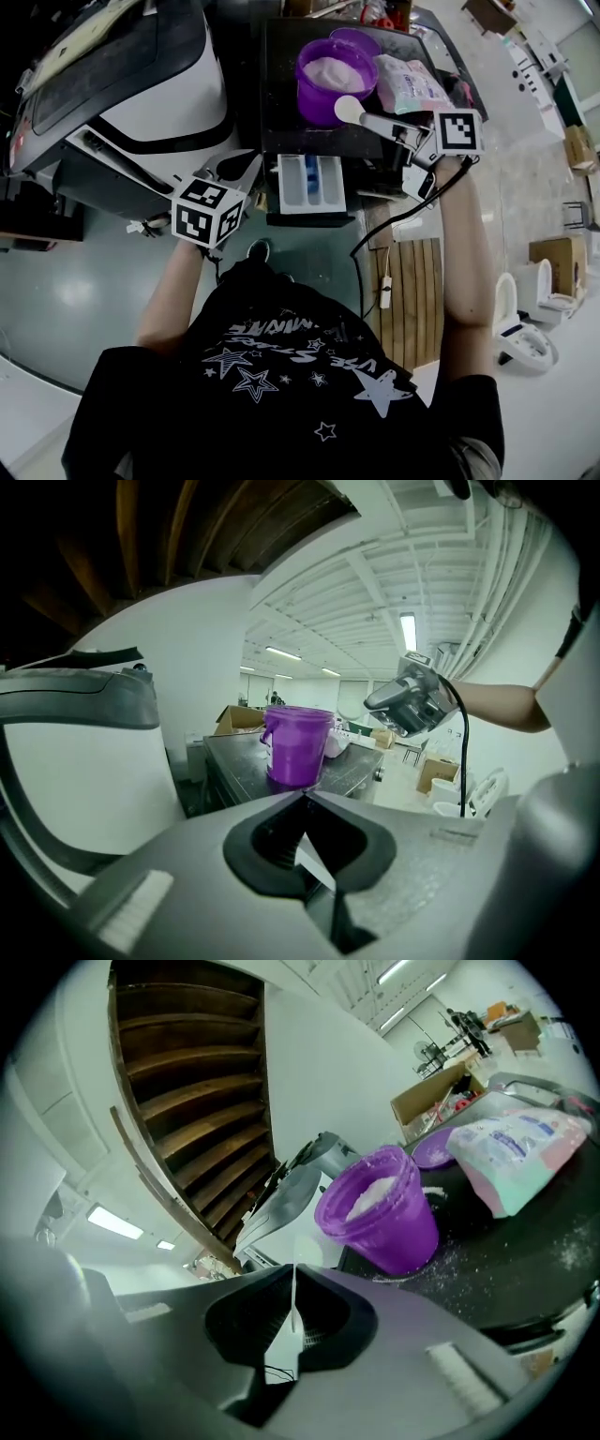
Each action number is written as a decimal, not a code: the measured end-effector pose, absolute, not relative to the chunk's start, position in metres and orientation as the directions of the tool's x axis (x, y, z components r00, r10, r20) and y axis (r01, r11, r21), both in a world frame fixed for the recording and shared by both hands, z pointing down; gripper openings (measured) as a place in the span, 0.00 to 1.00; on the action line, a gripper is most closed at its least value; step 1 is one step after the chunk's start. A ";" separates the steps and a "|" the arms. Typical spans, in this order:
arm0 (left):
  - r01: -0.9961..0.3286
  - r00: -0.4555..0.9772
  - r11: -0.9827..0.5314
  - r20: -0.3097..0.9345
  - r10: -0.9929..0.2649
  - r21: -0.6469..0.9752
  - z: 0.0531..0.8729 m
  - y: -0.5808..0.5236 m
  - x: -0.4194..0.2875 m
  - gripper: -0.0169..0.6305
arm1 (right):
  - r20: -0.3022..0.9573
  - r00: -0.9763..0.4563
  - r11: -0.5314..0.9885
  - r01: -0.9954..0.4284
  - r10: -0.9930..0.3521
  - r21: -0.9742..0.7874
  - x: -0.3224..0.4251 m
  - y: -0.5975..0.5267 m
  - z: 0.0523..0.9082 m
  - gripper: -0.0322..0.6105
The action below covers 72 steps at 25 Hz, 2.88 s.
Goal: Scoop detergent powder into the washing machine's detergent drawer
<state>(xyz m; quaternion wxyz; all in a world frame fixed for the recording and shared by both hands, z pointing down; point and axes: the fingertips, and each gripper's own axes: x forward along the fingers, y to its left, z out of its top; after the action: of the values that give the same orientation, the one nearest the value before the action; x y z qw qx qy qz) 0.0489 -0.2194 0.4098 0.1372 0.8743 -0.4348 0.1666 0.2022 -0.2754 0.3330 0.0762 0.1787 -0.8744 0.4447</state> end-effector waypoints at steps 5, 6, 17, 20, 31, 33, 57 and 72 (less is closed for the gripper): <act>-0.823 0.537 -0.560 0.445 -0.717 0.092 0.425 -0.190 0.049 0.03 | 0.265 -0.942 0.507 -0.335 -0.208 -0.794 0.198 -0.240 0.365 0.10; -0.827 0.531 -0.555 0.452 -0.717 0.090 0.428 -0.185 0.049 0.03 | 0.260 -0.945 0.507 -0.325 -0.197 -0.798 0.196 -0.234 0.372 0.10; -0.852 0.495 -0.512 0.497 -0.713 0.115 0.453 -0.148 0.040 0.03 | 0.415 -0.886 0.476 -0.462 -0.207 -0.749 0.178 -0.195 0.463 0.10; -0.849 0.498 -0.514 0.506 -0.705 0.120 0.458 -0.143 0.036 0.03 | 0.488 -0.846 0.522 -0.522 -0.216 -0.675 0.171 -0.194 0.478 0.10; -0.825 0.532 -0.546 0.530 -0.660 0.149 0.468 -0.146 0.013 0.03 | 0.691 -0.665 0.667 -0.654 -0.283 -0.357 0.147 -0.187 0.519 0.10; -0.817 0.543 -0.555 0.530 -0.651 0.156 0.469 -0.147 0.011 0.03 | 0.730 -0.616 0.682 -0.672 -0.296 -0.290 0.145 -0.186 0.526 0.10; -0.763 0.606 -0.621 0.530 -0.593 0.177 0.480 -0.151 0.005 0.03 | 0.846 -0.262 0.787 -0.559 -0.465 0.260 0.138 -0.178 0.542 0.10; -0.751 0.612 -0.638 0.542 -0.576 0.171 0.485 -0.150 -0.001 0.03 | 0.777 -0.096 0.766 -0.281 -0.622 0.578 0.136 -0.180 0.551 0.10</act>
<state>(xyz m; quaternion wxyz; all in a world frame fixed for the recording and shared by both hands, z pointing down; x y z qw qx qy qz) -0.0006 -0.1503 0.4847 0.1946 0.8764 -0.3786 0.2252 0.1355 -0.1797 0.5507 0.5961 0.3108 -0.7264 -0.1431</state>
